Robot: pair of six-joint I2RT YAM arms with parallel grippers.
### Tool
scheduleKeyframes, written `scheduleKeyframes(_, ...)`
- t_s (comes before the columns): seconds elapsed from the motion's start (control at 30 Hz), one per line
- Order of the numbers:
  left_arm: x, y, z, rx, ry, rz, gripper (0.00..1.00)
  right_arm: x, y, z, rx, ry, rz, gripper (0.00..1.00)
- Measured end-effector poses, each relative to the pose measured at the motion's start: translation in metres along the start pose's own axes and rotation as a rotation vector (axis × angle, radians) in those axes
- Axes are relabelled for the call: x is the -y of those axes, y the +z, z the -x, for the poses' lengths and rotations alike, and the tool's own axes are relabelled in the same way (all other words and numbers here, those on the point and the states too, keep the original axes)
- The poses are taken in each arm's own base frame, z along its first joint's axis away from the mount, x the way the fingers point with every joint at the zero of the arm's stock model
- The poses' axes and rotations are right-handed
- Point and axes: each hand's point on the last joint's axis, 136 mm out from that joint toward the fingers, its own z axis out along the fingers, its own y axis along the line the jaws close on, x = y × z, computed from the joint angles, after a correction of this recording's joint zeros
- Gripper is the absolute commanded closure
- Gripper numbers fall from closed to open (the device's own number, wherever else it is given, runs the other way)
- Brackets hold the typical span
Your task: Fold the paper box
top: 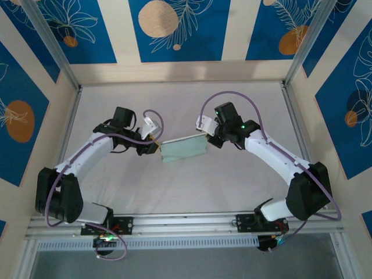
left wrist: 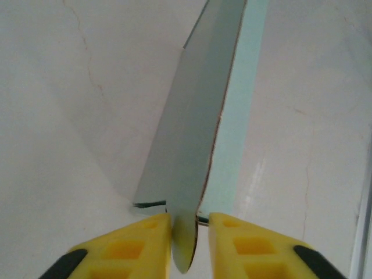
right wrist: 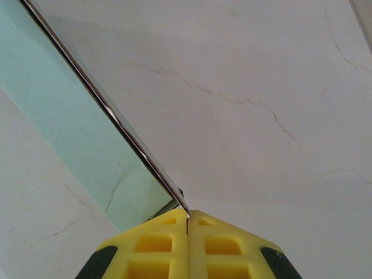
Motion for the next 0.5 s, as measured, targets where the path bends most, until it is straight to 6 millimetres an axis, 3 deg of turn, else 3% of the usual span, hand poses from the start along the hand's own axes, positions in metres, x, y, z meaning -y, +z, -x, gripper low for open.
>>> scheduleKeyframes(0.13,-0.0013,-0.0005,0.0007,-0.001,0.014,0.007,0.94,-0.0001,0.0000,-0.0001,0.000,0.000,0.000,1.00)
scheduleKeyframes(0.5,-0.0031,-0.0008,0.0014,-0.003,0.019,0.019,1.00,-0.0003,0.0001,0.0000,-0.001,0.007,0.001,1.00)
